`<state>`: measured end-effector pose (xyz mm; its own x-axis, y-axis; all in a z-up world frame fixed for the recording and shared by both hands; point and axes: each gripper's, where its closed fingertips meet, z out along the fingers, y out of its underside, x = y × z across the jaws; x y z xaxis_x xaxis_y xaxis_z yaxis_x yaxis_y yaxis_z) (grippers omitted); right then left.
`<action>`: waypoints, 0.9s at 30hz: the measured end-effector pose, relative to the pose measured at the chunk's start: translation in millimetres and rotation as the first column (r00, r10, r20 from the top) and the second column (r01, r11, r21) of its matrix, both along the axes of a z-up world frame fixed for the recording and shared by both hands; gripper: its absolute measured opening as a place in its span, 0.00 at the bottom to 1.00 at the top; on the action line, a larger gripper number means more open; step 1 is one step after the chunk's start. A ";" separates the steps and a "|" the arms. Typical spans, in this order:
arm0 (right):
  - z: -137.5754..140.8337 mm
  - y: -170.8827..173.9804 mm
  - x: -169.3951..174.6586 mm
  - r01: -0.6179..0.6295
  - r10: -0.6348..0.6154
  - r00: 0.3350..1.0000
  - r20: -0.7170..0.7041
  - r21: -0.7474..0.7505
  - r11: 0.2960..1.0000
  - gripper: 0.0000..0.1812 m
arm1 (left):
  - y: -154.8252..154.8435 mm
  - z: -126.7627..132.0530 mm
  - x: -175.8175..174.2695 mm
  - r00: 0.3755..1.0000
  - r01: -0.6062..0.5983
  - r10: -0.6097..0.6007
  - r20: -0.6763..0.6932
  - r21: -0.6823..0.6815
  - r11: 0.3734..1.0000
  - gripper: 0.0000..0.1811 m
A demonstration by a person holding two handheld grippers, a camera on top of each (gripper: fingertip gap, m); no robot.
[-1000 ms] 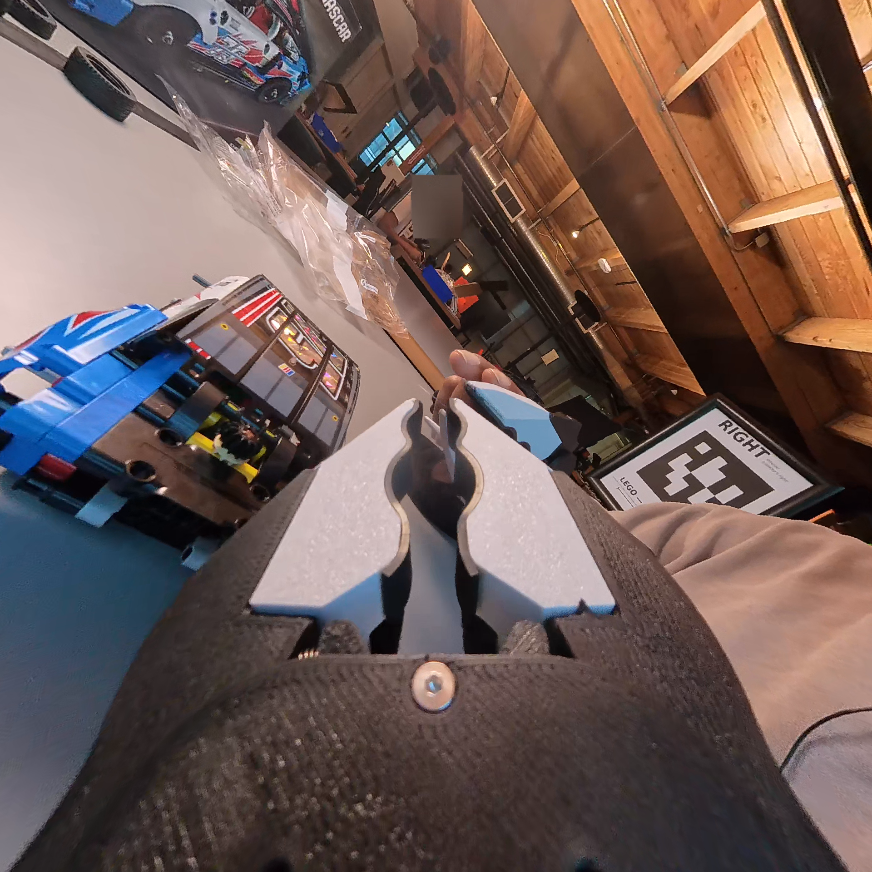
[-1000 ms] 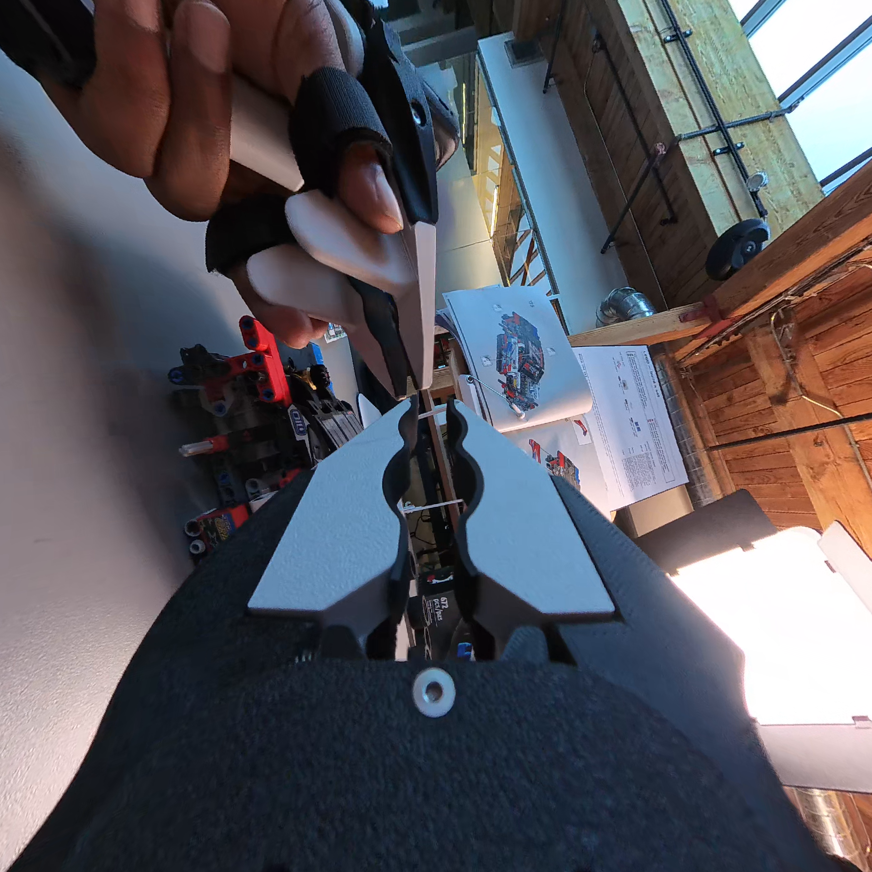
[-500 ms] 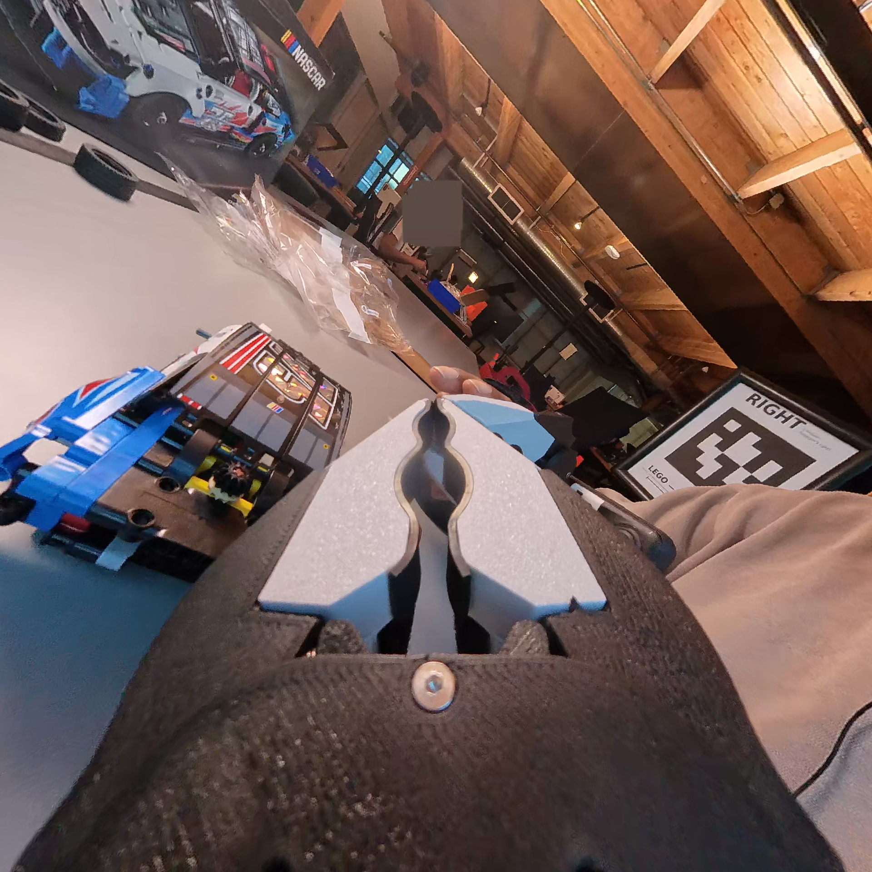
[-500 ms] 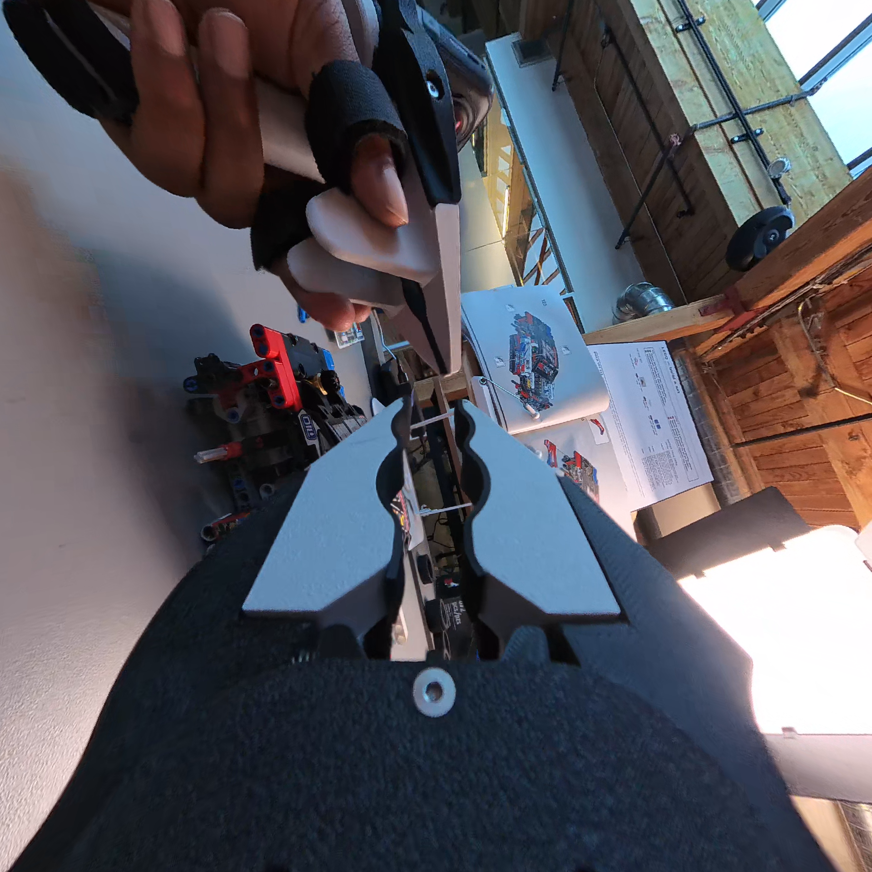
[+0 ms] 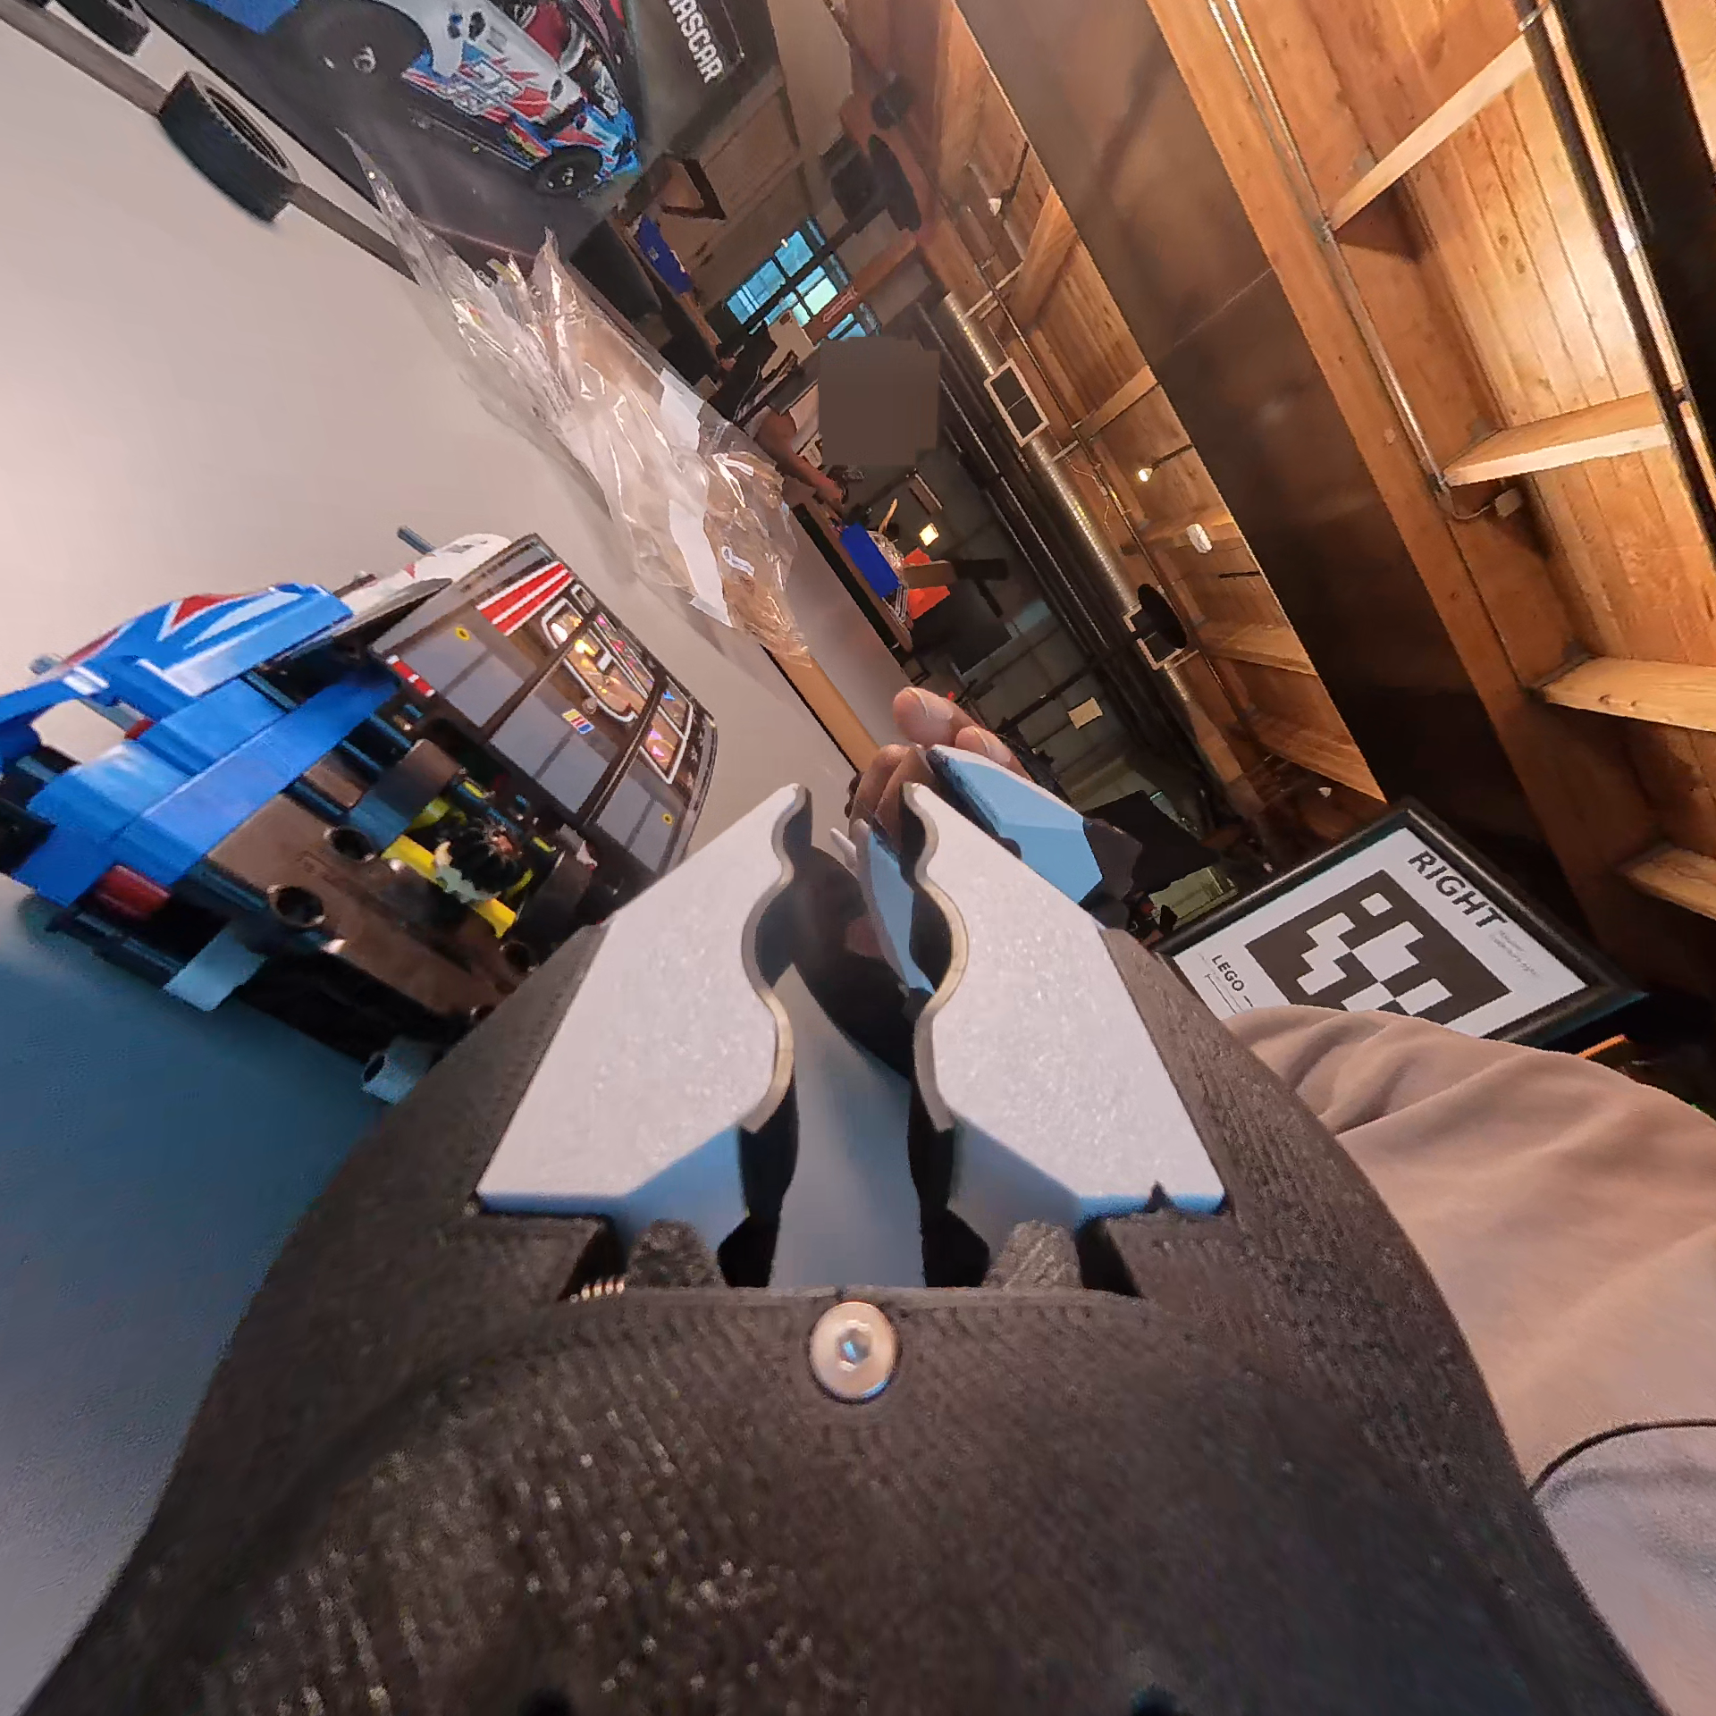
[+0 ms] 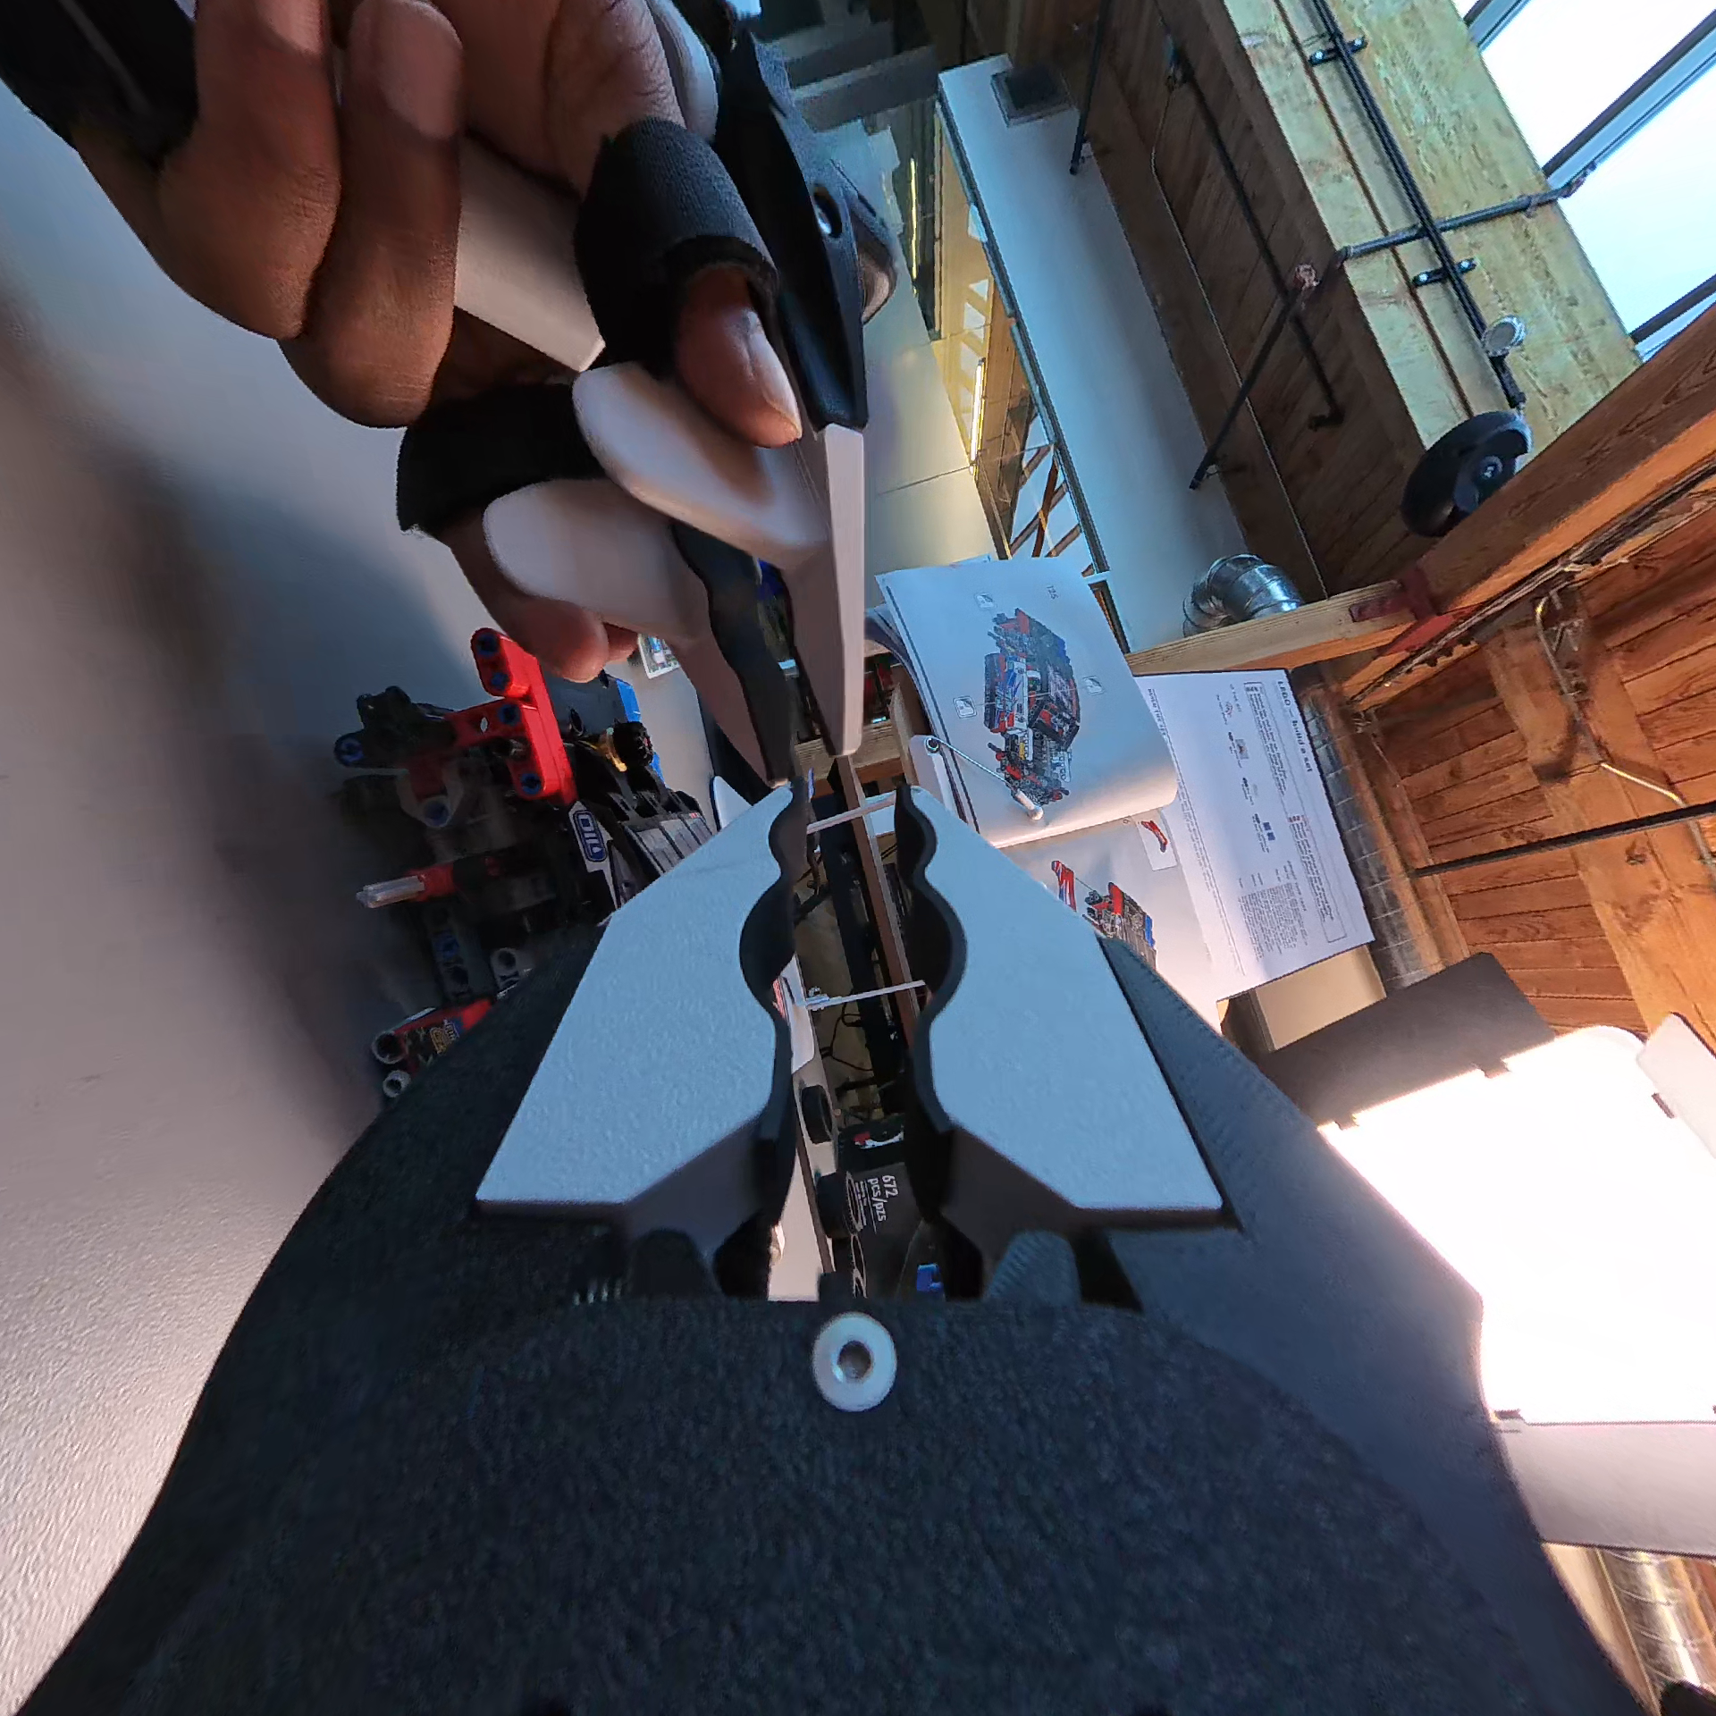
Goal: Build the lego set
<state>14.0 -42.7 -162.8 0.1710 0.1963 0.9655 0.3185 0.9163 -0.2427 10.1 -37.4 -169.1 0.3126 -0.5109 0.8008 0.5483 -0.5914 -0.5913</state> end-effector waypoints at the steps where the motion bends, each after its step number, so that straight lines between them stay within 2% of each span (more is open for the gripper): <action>1: -0.2 -0.3 -0.1 -0.001 0.001 1.000 0.002 0.003 1.000 0.08 | 0.5 -1.3 0.0 1.000 -0.001 0.001 0.000 -0.004 1.000 0.07; 6: -2.3 -2.7 -1.3 -0.009 0.009 1.000 0.013 0.012 1.000 0.08 | 0.7 -2.9 0.1 1.000 -0.002 0.002 -0.001 -0.006 1.000 0.00; 12: -2.2 -1.4 -1.6 -0.008 0.008 1.000 0.010 -0.017 1.000 0.09 | -2.0 5.8 -0.3 0.999 -0.009 0.011 -0.040 0.068 0.998 0.00; 15: -11.2 6.1 -2.9 0.009 -0.004 0.999 0.043 -0.123 0.992 0.14 | -2.7 19.2 -5.4 0.998 -0.037 0.045 -0.049 0.147 0.988 0.00; 16: -13.8 9.7 -2.8 0.010 -0.002 0.999 0.040 -0.198 0.980 0.14 | -3.4 22.8 -6.8 0.996 -0.041 0.054 -0.069 0.178 0.983 0.00; 17: -16.5 9.8 -3.1 -0.023 0.034 0.999 0.025 -0.337 0.941 0.14 | -4.9 26.8 -7.9 0.995 -0.042 0.061 -0.085 0.210 0.977 0.00; 18: -17.6 7.7 -3.4 -0.075 0.084 0.996 -0.004 -0.511 0.856 0.12 | -6.5 31.1 -8.8 0.994 -0.041 0.063 -0.086 0.236 0.971 0.00; 20: -6.7 -5.4 -2.9 -0.229 0.205 0.970 -0.131 -0.776 0.588 0.12 | -9.5 36.7 -9.3 0.994 -0.035 0.062 -0.088 0.272 0.962 0.00; 22: 16.9 -21.9 0.8 -0.385 0.288 0.906 -0.310 -0.886 0.260 0.12 | -12.6 40.5 -8.1 0.994 -0.028 0.058 -0.090 0.307 0.951 0.00; 23: 26.8 -24.2 2.9 -0.429 0.286 0.878 -0.384 -0.896 0.114 0.11 | -14.2 42.9 -7.0 0.996 -0.022 0.050 -0.081 0.318 0.948 0.00; 24: 31.4 -22.9 3.5 -0.445 0.269 0.863 -0.427 -0.896 0.006 0.11 | -15.3 44.7 -5.9 0.997 -0.016 0.042 -0.072 0.325 0.945 0.00; 25: 32.0 -21.3 3.7 -0.447 0.256 0.857 -0.447 -0.893 -0.062 0.10 | -16.2 45.9 -4.3 0.997 -0.011 0.036 -0.067 0.333 0.943 0.00; 27: 28.9 -18.5 3.2 -0.440 0.236 0.858 -0.456 -0.890 -0.120 0.08 | -17.7 46.8 -0.8 0.997 0.000 0.026 -0.071 0.341 0.940 0.00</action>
<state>17.2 -61.2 -133.8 -0.1949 0.9480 -0.2517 -0.0662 -0.2687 -0.9609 9.4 -55.1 -122.2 0.3723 -0.7441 0.5547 0.5024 -0.3409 -0.7946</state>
